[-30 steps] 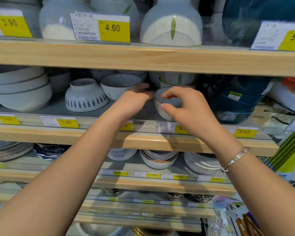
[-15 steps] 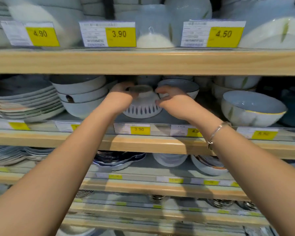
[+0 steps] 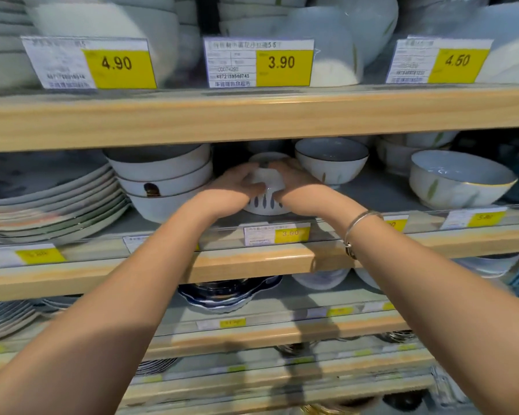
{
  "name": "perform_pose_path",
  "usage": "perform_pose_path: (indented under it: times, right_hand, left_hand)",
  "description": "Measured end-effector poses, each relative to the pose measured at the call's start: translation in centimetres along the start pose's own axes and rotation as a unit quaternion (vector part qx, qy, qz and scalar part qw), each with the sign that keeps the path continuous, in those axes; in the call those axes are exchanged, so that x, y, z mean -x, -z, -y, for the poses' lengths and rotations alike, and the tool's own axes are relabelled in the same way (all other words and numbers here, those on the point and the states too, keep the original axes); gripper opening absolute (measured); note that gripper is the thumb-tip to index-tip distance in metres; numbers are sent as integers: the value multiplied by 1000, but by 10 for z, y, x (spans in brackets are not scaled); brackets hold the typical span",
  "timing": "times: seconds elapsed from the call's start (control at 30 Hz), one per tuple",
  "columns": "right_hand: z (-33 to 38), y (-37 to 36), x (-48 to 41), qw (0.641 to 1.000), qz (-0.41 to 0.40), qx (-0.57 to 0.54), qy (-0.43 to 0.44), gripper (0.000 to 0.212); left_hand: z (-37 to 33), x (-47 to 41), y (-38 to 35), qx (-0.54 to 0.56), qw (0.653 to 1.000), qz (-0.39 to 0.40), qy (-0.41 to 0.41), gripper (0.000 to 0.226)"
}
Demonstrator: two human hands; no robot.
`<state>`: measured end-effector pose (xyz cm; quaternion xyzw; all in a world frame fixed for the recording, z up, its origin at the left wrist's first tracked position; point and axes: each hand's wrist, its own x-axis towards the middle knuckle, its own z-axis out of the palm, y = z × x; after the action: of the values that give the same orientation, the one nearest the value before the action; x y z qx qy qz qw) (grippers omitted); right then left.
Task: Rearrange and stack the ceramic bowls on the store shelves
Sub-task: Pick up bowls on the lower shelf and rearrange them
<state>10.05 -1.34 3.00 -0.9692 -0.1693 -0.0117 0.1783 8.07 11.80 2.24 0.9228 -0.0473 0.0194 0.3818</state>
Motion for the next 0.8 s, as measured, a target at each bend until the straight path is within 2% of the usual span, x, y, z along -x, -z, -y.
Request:
perform_pose_path:
  times: [0.17, 0.23, 0.33, 0.47, 0.57, 0.67, 0.8]
  right_hand:
    - [0, 5, 8, 1000, 8, 19, 0, 38]
    - [-6, 10, 17, 999, -4, -32, 24, 40]
    - [-22, 18, 22, 991, -30, -129, -9, 47]
    - [-37, 20, 18, 966, 60, -225, -117, 57]
    - [-35, 19, 13, 952, 63, -260, -146, 56]
    - [-29, 19, 12, 954, 66, -244, -158, 51]
    - [-25, 19, 12, 933, 58, -309, -172, 43]
  left_hand:
    - [0, 6, -1, 24, 1000, -19, 7, 46]
    - [0, 10, -2, 21, 999, -30, 20, 45]
    - [-1, 13, -2, 9, 998, -28, 51, 64]
    - [-3, 12, 0, 29, 988, -4, 149, 89]
    - [-7, 8, -1, 108, 975, -16, 192, 78]
    - [-10, 7, -2, 127, 970, -34, 207, 73]
    - [-14, 6, -7, 169, 960, -59, 213, 71]
